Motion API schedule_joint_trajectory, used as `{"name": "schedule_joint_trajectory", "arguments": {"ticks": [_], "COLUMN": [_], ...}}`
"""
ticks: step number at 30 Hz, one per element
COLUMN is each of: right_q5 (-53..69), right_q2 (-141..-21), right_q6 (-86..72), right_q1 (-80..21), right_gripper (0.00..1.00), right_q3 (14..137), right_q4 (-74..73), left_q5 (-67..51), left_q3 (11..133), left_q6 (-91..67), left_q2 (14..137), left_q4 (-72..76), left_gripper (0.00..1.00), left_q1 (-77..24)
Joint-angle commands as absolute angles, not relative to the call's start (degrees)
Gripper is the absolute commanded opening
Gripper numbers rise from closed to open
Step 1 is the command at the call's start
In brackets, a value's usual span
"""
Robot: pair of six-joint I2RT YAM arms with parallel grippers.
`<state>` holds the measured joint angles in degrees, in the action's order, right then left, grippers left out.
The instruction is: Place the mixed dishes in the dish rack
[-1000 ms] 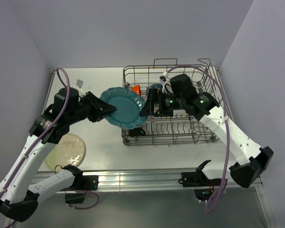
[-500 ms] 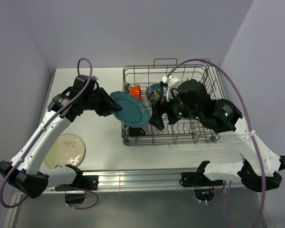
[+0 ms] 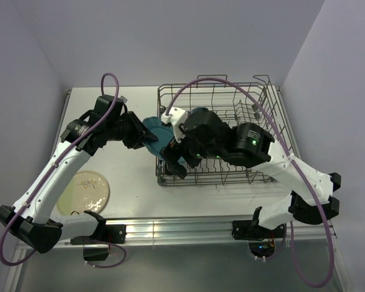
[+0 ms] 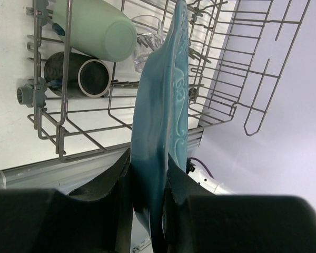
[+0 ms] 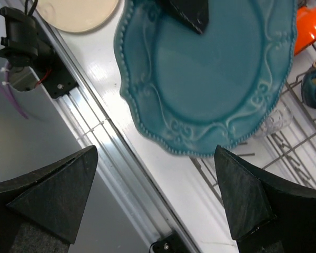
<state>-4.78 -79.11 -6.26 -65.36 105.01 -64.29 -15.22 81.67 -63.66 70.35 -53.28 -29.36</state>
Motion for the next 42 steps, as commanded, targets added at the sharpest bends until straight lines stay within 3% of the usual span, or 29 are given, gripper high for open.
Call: {"name": "schedule_joint_trajectory", "arguments": {"ticks": [1,11,26,29,30,32,33,38,39,40,42], "right_q5": [-7.2,-11.9,-36.8,-40.9,-41.7,-42.4,-43.0,-45.2,-45.3,-45.3,-45.6], "right_q2": [-81.9,-89.6,-90.9,-91.8,-91.8,-92.2,-92.6,-93.7,-92.9,-92.6,-92.0], "right_q6": [-3.1,-2.9,-1.1,-0.6,1.0,1.7,1.7,1.8,1.9,1.7,1.4], "right_q1": [-67.1,-71.1,-75.0,-75.7,-76.0,-76.1,-76.2,-77.4,-77.6,-77.8,-77.9], "right_gripper": [0.98,0.92,0.72,0.61,0.46,0.26,0.00,0.00,0.00,0.00,0.00], "right_q3": [109.2,109.3,101.9,101.8,101.7,101.7,102.0,101.7,101.2,100.7,100.5], "right_q4": [-65.1,-62.1,-52.1,-51.5,-50.5,-50.2,-50.3,-50.5,-49.6,-49.5,-49.9], "left_q5": [-19.0,-20.3,-22.7,-23.0,-23.1,-23.5,-23.9,-24.5,-24.8,-25.0,-25.0], "left_q3": [86.2,86.2,83.3,83.0,82.6,82.4,82.4,82.7,82.4,82.3,82.0], "left_q6": [-64.3,-64.5,-65.8,-66.1,-66.2,-66.5,-66.8,-67.5,-68.0,-68.2,-68.6], "left_q2": [69.1,68.9,67.2,67.0,66.9,66.7,66.7,66.8,66.6,66.2,65.7], "left_q4": [-47.3,-47.5,-45.0,-44.7,-44.6,-44.0,-43.6,-42.5,-41.1,-40.4,-38.9], "left_gripper": [0.00,0.00,0.00,0.00,0.00,0.00,0.00,0.01,0.07,0.29,0.53], "left_q1": [-30.0,-30.1,-30.1,-30.1,-30.1,-30.1,-30.1,-30.1,-30.1,-30.1,-30.1]}}
